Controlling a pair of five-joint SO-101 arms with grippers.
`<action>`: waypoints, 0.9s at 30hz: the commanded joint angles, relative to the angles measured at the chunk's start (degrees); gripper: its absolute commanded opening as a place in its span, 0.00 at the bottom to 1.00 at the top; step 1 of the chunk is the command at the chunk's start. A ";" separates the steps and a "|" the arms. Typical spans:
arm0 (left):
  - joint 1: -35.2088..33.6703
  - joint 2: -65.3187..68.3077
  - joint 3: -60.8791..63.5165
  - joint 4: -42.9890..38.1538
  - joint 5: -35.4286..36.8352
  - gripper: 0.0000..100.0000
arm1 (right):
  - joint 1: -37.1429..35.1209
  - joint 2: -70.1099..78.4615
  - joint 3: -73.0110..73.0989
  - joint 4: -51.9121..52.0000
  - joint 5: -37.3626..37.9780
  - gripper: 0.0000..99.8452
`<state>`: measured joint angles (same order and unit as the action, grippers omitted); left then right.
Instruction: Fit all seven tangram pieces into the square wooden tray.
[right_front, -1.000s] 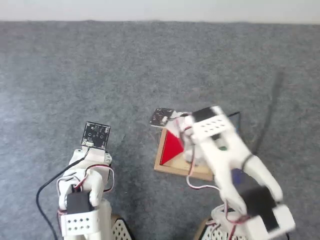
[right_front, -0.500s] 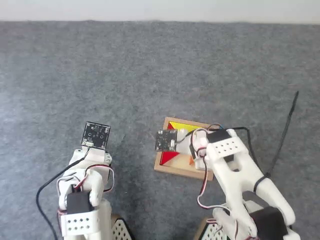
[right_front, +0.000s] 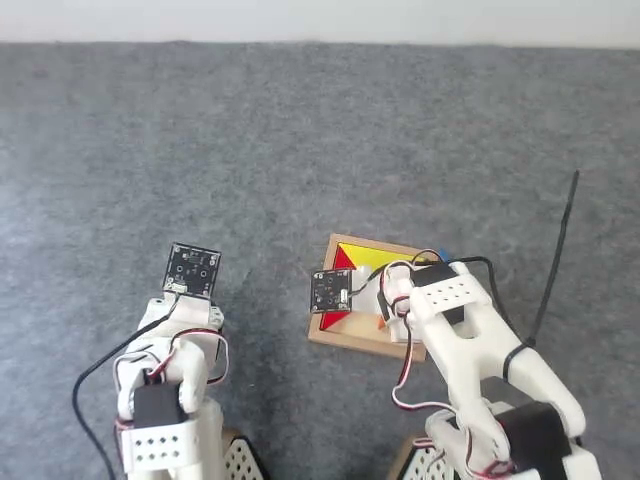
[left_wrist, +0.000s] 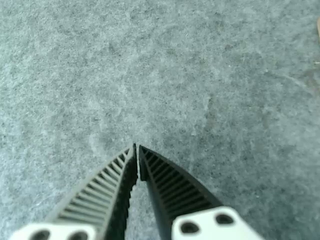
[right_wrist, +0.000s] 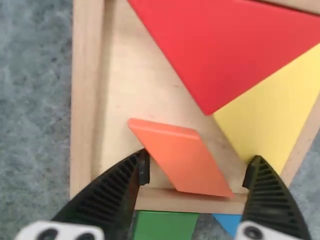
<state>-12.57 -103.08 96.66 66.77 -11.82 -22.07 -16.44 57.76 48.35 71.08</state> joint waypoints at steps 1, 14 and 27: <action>-0.35 -1.05 -0.22 0.35 -0.53 0.01 | -0.04 1.36 -0.97 -0.92 0.79 0.30; -0.35 -1.05 -0.22 0.35 -0.53 0.01 | 1.27 -0.40 -4.31 3.65 -3.60 0.04; -0.35 -1.05 -0.22 0.35 -0.53 0.01 | 1.36 -6.37 -5.36 13.58 -3.60 0.15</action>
<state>-12.57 -103.08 96.66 66.77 -11.82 -21.80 -19.60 52.40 62.68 68.00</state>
